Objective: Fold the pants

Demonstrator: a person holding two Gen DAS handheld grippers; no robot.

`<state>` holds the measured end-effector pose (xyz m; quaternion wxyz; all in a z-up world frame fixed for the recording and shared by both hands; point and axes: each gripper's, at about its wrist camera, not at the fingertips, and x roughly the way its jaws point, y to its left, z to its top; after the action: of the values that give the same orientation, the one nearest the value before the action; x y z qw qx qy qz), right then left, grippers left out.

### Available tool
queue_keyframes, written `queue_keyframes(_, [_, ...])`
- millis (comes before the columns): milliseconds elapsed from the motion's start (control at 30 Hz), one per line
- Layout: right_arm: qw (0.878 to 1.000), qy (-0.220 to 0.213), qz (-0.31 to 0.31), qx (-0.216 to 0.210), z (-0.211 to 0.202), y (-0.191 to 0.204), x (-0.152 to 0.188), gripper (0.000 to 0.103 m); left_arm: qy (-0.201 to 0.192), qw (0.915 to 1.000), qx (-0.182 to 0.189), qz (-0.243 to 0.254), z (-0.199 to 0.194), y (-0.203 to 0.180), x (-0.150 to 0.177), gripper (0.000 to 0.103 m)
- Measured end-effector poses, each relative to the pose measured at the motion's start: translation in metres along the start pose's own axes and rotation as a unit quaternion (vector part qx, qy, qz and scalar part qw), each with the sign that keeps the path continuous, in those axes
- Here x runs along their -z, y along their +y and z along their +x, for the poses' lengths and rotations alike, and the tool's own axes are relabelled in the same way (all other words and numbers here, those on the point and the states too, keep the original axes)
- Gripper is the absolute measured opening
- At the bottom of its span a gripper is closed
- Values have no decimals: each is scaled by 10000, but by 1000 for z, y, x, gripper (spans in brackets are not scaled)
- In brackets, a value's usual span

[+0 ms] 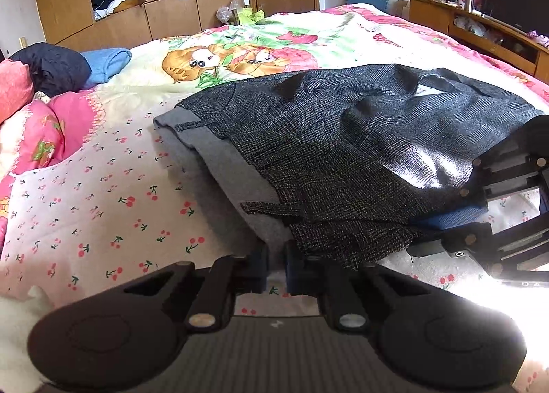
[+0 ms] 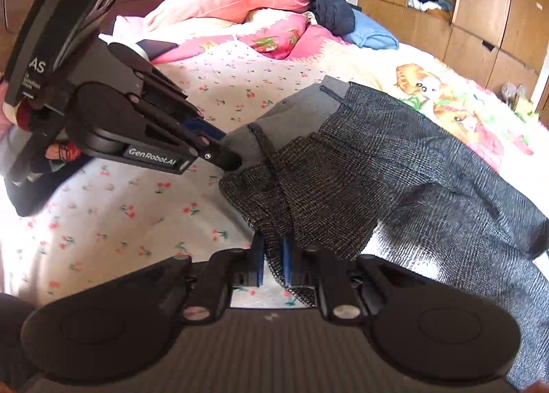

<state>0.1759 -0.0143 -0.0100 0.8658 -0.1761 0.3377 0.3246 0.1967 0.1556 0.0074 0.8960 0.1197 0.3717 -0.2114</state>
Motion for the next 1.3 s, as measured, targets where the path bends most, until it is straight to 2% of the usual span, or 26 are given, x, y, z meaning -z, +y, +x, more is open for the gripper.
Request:
queue_keyframes(133, [9991,58,66,-426,-22,19,2,11,193,9998,-22,19,-32,0,15,24])
queue_keyframes(267, [9948,263,215,-962,-35,51,17,11,499,9986,-190,35,-66,-14,45,24])
queue_keyframes(333, [9931,345,282,-1081,-35,65,27,12,660,9971,-370,-48,-75,-18,63,23])
queue_keyframes(400, [9935,506,348,-958,-21,74,33,16,890,9932,-738,-128,-69,-19,81,18])
queue_keyframes(500, [9923,570,643,-889,-10,69,39,16,1023,9891,-980,-411,-64,-19,95,18])
queue_keyframes(600, [9884,85,1216,-905,-52,46,42,17,625,9913,-1007,-568,-89,-30,86,18])
queue_keyframes(667, [9854,-214,1597,-554,-84,22,50,18,336,9927,-1134,-250,-101,-48,74,18])
queue_keyframes(700, [9820,-325,1828,-336,-98,7,59,18,210,9940,-1070,-16,-102,-62,65,18])
queue_keyframes(767, [9689,-508,2412,216,-126,-31,83,18,93,9972,-709,220,-94,-88,46,19])
queue_keyframes(867, [9338,-529,3300,1277,-165,-95,132,19,-36,9989,30,469,-59,-134,16,19])
queue_keyframes(1000, [8626,-685,4346,2497,-216,-172,200,25,-133,9912,956,901,0,-199,-25,20])
queue_keyframes(1067, [8172,-822,4853,2998,-240,-207,230,27,-99,9842,1360,1134,27,-225,-44,20])
queue_keyframes(1167, [7242,-1224,5918,3322,-273,-256,281,29,-90,9734,1731,1498,52,-264,-67,20])
queue_keyframes(1267, [6529,-1787,6517,3421,-291,-289,326,36,-107,9682,1840,1690,58,-291,-80,20])
queue_keyframes(1300, [6397,-1972,6641,3329,-291,-300,337,38,-150,9669,1794,1810,56,-302,-80,20])
